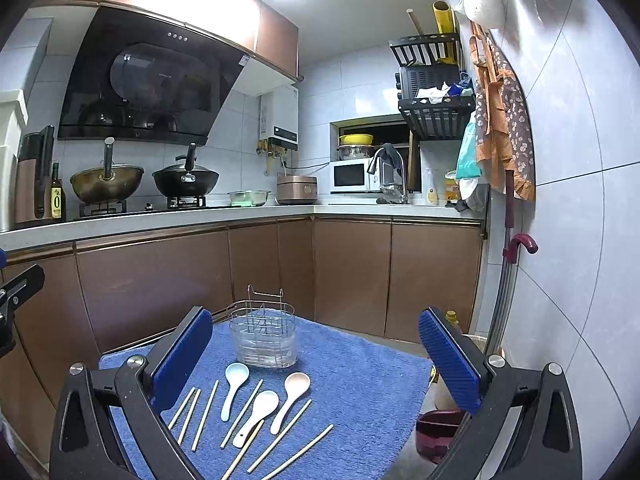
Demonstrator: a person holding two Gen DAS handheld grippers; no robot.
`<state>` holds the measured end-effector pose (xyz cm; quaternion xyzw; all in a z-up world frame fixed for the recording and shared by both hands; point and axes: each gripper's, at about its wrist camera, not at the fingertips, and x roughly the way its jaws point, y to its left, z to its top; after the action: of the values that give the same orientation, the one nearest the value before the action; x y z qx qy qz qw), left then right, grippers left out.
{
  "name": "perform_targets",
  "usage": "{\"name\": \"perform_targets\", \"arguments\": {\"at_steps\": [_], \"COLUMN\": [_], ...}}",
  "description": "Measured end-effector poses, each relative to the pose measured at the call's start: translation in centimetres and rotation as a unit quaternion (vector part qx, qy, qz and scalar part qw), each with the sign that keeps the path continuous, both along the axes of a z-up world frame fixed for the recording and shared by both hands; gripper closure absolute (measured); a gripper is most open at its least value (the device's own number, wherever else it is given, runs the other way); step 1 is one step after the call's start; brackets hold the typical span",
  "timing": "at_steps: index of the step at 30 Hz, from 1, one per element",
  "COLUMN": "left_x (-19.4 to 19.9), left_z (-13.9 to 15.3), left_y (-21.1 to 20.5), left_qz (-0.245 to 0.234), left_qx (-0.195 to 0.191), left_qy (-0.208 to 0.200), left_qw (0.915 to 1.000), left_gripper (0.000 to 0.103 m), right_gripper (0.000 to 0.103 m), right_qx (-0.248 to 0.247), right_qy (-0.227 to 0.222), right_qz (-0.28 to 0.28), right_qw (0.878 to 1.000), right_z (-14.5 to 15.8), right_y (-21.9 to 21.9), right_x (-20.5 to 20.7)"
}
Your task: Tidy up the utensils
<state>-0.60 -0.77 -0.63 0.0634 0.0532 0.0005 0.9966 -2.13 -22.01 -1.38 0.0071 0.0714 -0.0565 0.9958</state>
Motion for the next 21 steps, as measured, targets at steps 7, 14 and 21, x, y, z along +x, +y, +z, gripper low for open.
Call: {"name": "perform_targets", "arguments": {"at_steps": [7, 14, 21], "left_x": [-0.03, -0.09, -0.14], "left_z": [0.07, 0.07, 0.19], "left_y": [0.25, 0.18, 0.02], "left_qz": [0.004, 0.007, 0.006], "left_qx": [0.005, 0.010, 0.012], "left_qy": [0.003, 0.003, 0.002], "left_qw": [1.0000, 0.9999, 0.9999], "left_gripper": [0.019, 0.019, 0.019], "right_gripper": [0.000, 0.000, 0.000], "right_qx": [0.000, 0.000, -0.001], "right_qy": [0.001, 0.001, 0.001], "right_qz": [0.001, 0.001, 0.001], "right_qw": [1.000, 1.000, 1.000], "right_z": [0.03, 0.05, 0.04], "right_y": [-0.08, -0.13, -0.08], "right_x": [-0.03, -0.09, -0.15]}}
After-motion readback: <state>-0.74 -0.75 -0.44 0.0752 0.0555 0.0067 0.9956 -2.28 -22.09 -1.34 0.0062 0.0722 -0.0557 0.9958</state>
